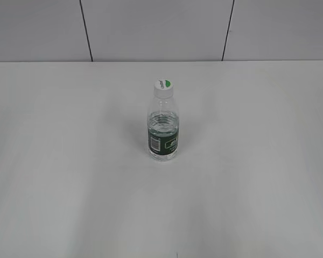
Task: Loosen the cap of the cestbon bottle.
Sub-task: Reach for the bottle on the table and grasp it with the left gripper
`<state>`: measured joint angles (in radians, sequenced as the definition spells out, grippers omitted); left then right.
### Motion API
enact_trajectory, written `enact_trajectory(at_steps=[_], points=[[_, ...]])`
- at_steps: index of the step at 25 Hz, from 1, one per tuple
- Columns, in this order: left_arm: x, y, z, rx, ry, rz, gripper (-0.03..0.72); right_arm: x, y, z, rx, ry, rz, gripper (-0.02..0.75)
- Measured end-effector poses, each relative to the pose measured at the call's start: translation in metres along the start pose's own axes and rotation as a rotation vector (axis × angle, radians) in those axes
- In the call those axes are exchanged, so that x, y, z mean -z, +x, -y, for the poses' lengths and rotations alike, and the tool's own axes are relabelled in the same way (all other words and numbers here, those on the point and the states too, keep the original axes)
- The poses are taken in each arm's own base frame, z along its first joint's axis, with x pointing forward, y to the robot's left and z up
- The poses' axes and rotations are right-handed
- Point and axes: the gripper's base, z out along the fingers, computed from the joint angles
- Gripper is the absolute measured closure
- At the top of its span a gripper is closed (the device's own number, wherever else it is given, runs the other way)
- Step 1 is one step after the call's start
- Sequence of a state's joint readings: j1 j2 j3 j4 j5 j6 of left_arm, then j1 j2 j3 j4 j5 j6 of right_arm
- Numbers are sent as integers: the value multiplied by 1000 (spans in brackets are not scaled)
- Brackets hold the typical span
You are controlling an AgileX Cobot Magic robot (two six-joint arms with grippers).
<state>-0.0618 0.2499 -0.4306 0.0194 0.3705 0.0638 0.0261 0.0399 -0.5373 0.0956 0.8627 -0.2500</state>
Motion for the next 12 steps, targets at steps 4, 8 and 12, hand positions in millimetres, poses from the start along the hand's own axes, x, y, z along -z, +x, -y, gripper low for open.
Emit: enact_trajectory(at_steps=[4, 8, 12], points=[[-37, -5, 0, -3, 3, 13, 211, 0, -6, 2, 0, 17, 68, 155], [-75, -5, 1, -13, 5, 43, 212, 0, -7, 2, 0, 20, 77, 155], [-110, 1, 2, -12, 8, 68, 213, 1, -8, 2, 0, 20, 80, 155]])
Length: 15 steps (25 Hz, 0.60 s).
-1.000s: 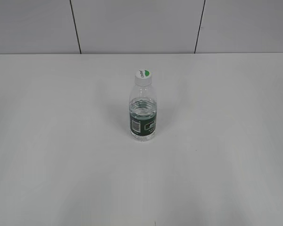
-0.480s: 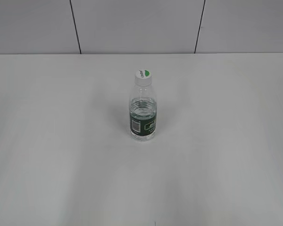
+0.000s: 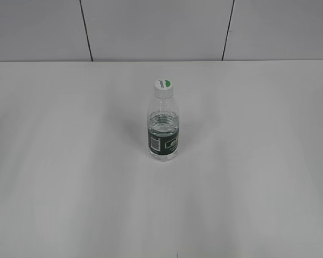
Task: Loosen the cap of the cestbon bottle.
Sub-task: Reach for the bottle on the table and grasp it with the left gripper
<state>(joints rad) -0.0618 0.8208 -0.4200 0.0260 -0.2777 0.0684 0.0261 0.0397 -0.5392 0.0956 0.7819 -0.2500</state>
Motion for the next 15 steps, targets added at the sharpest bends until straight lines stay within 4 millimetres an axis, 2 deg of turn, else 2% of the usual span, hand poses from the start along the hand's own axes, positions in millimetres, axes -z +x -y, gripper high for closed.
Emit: enact_trajectory(at_steps=[2, 8, 15], points=[[-17, 9, 1, 1, 3, -10, 213, 0, 0, 0, 0, 0, 0, 155], [-50, 28, 5, 81, 24, 28, 213, 0, 0, 0, -1, 0, 0, 155], [-73, 50, 13, 51, 92, 29, 213, 0, -1, 0, -1, 3, 13, 155]])
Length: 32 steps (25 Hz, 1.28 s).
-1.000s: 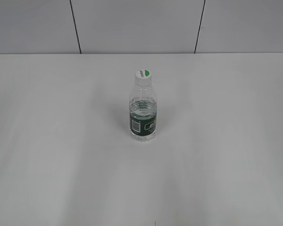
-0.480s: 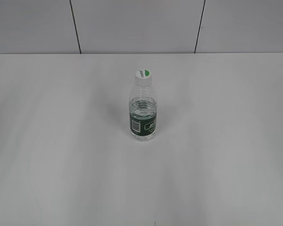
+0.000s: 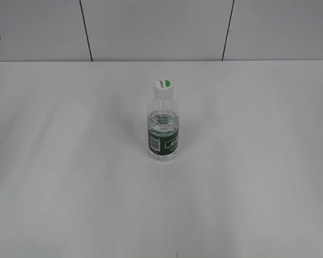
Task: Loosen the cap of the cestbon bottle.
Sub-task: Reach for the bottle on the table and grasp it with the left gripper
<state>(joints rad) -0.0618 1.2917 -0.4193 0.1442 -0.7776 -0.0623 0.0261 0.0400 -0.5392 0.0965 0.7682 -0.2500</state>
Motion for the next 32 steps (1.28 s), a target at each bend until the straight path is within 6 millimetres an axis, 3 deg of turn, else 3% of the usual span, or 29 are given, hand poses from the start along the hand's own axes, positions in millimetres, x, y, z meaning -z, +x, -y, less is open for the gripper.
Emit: enact_trajectory(at_steps=[7, 14, 21, 27, 32], points=[[-19, 33, 7, -29, 83, -53, 213, 0, -1, 0, -1, 3, 15, 155], [-28, 56, 26, -72, 297, 29, 214, 0, -1, 0, -1, 3, 15, 155], [-37, 85, 41, -78, 487, -44, 205, 0, -2, 0, -1, 3, 17, 155], [-58, 96, 52, -10, 673, -87, 147, 0, -2, 0, -1, 3, 17, 155], [-76, 112, 61, -66, 846, -109, 139, 0, -2, 0, -2, 3, 17, 155]])
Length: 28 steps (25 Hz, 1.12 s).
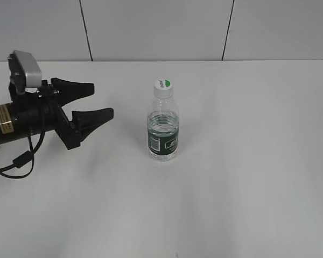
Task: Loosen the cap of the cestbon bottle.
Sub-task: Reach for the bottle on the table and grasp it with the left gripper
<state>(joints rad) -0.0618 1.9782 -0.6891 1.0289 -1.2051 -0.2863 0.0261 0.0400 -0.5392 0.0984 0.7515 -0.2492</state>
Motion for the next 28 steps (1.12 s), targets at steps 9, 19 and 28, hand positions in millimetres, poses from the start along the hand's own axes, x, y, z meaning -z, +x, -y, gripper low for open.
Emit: enact_trajectory(at_steps=[9, 19, 28], points=[[-25, 18, 1, -28, 138, -32, 139, 0, 0, 0, 0, 0, -1, 155], [-67, 21, 14, -32, 232, -12, 139, 0, 0, 0, 0, 0, -1, 155], [-94, 22, 17, -23, 252, 3, 139, 0, 0, 0, 0, 0, -2, 155]])
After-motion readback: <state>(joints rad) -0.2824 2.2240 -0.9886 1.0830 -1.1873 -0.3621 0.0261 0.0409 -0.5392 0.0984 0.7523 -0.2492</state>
